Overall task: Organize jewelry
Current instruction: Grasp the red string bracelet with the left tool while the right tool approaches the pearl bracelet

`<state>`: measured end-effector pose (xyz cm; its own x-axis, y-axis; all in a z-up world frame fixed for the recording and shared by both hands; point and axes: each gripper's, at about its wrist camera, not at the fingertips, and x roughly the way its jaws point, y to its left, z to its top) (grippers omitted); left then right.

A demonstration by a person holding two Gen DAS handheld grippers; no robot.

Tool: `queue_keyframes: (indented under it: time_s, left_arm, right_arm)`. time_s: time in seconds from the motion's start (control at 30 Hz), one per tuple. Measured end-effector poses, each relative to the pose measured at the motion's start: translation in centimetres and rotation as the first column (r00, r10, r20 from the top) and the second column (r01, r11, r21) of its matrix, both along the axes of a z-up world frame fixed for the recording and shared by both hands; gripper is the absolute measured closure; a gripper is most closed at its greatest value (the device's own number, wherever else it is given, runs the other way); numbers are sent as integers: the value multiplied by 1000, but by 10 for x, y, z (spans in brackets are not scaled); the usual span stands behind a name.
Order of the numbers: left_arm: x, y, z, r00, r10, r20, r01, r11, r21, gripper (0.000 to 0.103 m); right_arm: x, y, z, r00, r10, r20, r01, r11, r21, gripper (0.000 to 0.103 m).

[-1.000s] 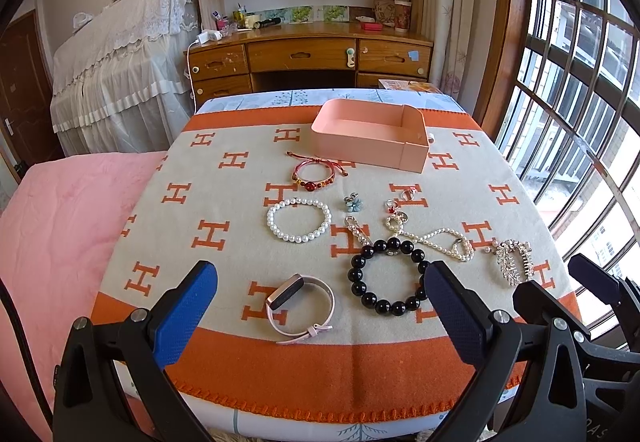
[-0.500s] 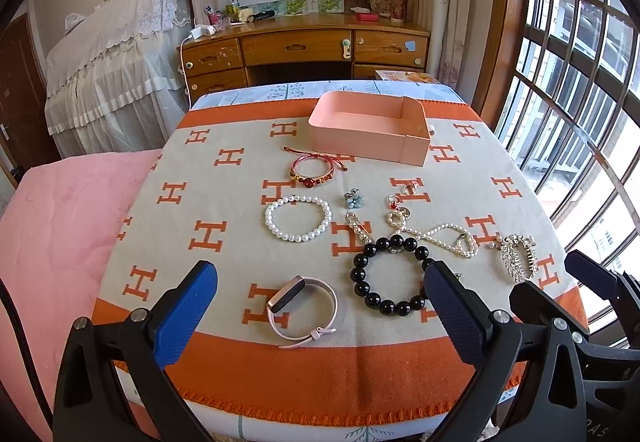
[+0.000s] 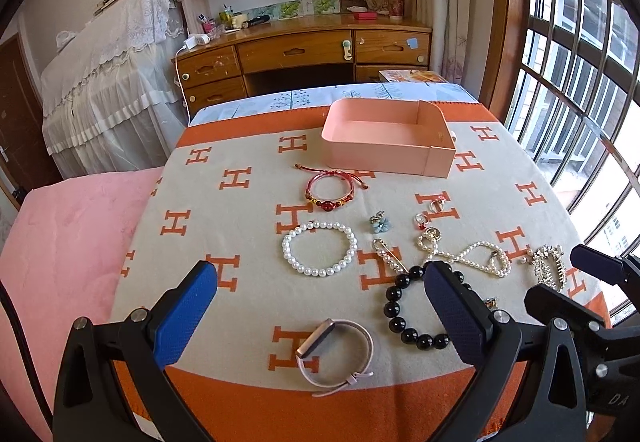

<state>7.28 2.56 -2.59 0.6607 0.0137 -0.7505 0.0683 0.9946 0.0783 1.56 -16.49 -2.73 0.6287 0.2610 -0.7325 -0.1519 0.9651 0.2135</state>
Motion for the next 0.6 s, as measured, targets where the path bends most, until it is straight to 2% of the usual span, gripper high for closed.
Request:
queue_keyframes:
  time_s: [0.2,0.3,0.6]
  left_arm:
    - [47,27,-10,993,-3,-114,0,1000,-18,1]
    - [71,37,-16,990,3,-142,-6,1000,-17,1]
    - [146,38,-53,964,-21,-265,13,999,-32,2]
  right_arm:
    - [29,-3,-1,999,-5,-32,4,1000,-20,19]
    - [48,-4,-3,999,-6,-48,4,999,-36,19]
    - [110,3,-22,985,14,-174,-14,1000,1,19]
